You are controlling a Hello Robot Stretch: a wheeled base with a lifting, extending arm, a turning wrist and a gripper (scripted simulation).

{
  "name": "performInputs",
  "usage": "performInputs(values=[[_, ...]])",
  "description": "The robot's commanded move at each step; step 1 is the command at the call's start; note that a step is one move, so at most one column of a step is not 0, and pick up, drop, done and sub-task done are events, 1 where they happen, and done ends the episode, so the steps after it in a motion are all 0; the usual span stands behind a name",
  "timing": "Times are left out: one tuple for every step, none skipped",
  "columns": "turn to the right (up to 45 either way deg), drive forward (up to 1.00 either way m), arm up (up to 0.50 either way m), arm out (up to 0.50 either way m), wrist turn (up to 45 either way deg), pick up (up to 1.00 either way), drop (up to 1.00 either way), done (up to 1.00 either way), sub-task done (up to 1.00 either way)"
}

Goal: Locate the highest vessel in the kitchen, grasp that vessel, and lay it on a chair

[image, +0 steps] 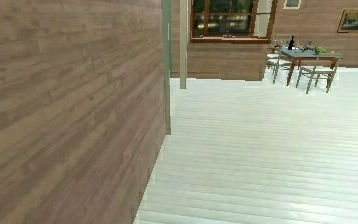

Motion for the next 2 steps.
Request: performInputs(values=[[30.0,0.00,0.00,0.00,0.0,0.00,0.00,0.00,0.00],[3.0,0.00,0.00,0.00,0.0,0.00,0.00,0.00,0.00]])
